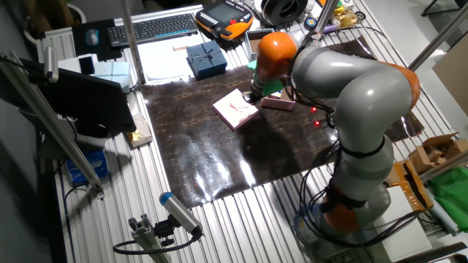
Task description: Cover the box
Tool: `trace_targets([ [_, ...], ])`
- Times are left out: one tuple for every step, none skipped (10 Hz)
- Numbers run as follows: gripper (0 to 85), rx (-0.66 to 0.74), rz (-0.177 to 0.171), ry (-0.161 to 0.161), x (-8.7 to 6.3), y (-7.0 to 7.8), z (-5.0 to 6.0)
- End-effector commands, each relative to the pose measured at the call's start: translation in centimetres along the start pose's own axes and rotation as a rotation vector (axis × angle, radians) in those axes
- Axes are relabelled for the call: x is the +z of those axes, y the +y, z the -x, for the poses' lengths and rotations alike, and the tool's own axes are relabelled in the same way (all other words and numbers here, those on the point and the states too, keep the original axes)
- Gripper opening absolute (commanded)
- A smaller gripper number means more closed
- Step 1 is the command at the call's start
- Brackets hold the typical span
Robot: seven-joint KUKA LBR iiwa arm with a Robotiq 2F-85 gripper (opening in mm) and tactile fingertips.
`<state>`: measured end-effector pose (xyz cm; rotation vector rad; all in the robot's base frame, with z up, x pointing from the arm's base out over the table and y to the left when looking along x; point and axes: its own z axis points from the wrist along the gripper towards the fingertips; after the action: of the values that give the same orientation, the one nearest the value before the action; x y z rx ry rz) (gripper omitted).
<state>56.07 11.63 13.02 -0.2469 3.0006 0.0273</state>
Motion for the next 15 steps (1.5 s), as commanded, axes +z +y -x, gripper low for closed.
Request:
trace_targets([
  [0.7,-0.012,-0.006,-0.004,0.8,0.7,0.2],
  [0.7,-0.030,-0.004,0.002,1.6,1.1,0.4],
  [0.7,-0.033,0.007,0.011,2.0,1.5,0.8],
  [0.7,-0.040,0.007,0.016,2.2,2.0,1.4],
  [0.7,-0.047,-0.001,0.017,2.6,2.4,2.0],
  [0.7,-0.050,-0.001,0.015,3.1,2.6,2.3],
  [0.7,-0.054,0.005,0.014,3.4,2.7,2.5],
  [0.7,-0.060,0.015,0.009,3.8,2.8,2.6],
  [1.0,-0.065,0.024,0.010,3.9,2.8,2.8],
  [7.3,-0.065,0.024,0.007,4.0,2.9,3.0],
  [15.0,-0.067,0.018,0.012,4.1,3.0,3.1],
  [21.7,-0.065,0.013,0.006,4.4,3.0,3.2],
  [29.3,-0.058,0.017,-0.004,4.6,3.0,3.3],
  [30.0,-0.058,0.018,-0.009,4.8,3.1,3.3],
  [28.7,-0.073,0.016,-0.007,5.0,3.1,3.3],
])
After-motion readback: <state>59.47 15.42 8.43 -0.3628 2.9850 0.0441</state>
